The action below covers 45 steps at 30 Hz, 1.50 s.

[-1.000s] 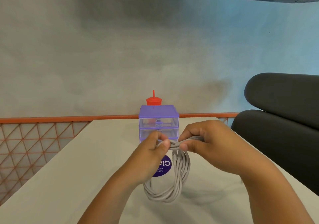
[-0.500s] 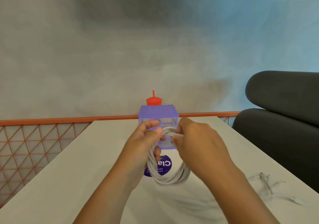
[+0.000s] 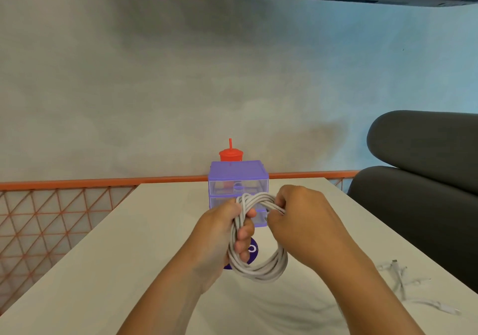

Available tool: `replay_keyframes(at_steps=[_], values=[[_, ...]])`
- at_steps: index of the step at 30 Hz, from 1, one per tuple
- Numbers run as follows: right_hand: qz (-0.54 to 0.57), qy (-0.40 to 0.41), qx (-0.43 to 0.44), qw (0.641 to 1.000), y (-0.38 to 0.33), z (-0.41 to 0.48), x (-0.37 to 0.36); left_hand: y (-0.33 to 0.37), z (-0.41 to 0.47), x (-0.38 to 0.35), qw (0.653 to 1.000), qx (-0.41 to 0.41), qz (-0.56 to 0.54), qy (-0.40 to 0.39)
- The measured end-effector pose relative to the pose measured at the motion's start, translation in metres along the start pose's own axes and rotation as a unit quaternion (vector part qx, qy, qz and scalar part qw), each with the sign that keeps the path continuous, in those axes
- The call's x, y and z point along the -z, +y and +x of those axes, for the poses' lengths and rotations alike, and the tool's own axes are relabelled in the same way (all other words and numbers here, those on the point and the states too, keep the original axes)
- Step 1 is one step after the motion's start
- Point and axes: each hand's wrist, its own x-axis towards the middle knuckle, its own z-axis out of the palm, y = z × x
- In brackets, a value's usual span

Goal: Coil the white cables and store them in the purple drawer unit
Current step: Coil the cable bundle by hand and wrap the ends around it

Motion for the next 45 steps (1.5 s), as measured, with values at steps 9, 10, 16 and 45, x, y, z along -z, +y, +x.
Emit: replay_keyframes(at_steps=[9, 10, 16, 45], values=[[0.051, -0.090, 0.028, 0.994, 0.015, 0.006, 0.011, -0.011, 0.004, 0.002, 0.958, -0.108, 0.258, 0.060], [0.055, -0.090, 0.032, 0.994, 0.018, 0.007, 0.014, -0.009, 0.004, 0.003, 0.957, -0.102, 0.268, 0.047], [0.039, -0.003, 0.046, 0.998, 0.024, 0.009, 0.015, 0.007, -0.006, 0.014, 0.981, -0.007, 0.189, -0.040], [0.397, -0.430, -0.001, 0.811, 0.019, 0.003, -0.029, 0.013, 0.015, 0.026, 0.922, -0.052, -0.289, 0.252]])
